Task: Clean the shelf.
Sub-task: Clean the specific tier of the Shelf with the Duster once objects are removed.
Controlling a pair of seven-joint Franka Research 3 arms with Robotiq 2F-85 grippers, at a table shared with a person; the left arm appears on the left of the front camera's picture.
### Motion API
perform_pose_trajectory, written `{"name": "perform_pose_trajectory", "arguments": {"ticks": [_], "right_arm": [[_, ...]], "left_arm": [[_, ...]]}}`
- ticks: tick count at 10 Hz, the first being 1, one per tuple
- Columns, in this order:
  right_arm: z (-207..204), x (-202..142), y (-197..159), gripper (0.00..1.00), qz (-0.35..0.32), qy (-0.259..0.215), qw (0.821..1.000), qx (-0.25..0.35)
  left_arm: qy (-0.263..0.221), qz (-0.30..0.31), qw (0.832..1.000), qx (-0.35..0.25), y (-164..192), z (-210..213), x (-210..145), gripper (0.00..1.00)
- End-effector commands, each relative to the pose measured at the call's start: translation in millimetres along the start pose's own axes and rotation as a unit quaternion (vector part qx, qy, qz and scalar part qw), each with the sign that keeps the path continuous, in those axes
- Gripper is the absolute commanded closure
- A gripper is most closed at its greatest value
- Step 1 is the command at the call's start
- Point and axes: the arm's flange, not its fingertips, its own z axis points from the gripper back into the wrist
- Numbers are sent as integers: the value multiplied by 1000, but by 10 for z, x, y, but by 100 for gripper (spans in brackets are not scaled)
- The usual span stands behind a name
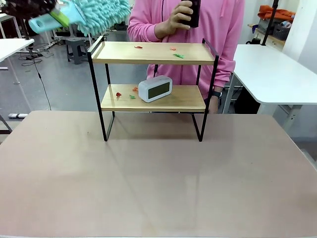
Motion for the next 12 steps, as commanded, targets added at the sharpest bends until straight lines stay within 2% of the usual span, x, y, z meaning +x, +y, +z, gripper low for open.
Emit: {"name": "perform_pose_trajectory", "arguments": {"ticks": [1,8,12], "right_arm": [[-15,24,8,0,13,-9,1000,12],[-15,24,8,0,13,-9,1000,12],[-15,24,8,0,13,-9,1000,12]], "left_arm": [[-2,6,999,41,-76,-142,-14,87],[-6,-32,992,126,-328,-584,-101,87],[25,-64,990,126,-492,-797,-131,87]]}}
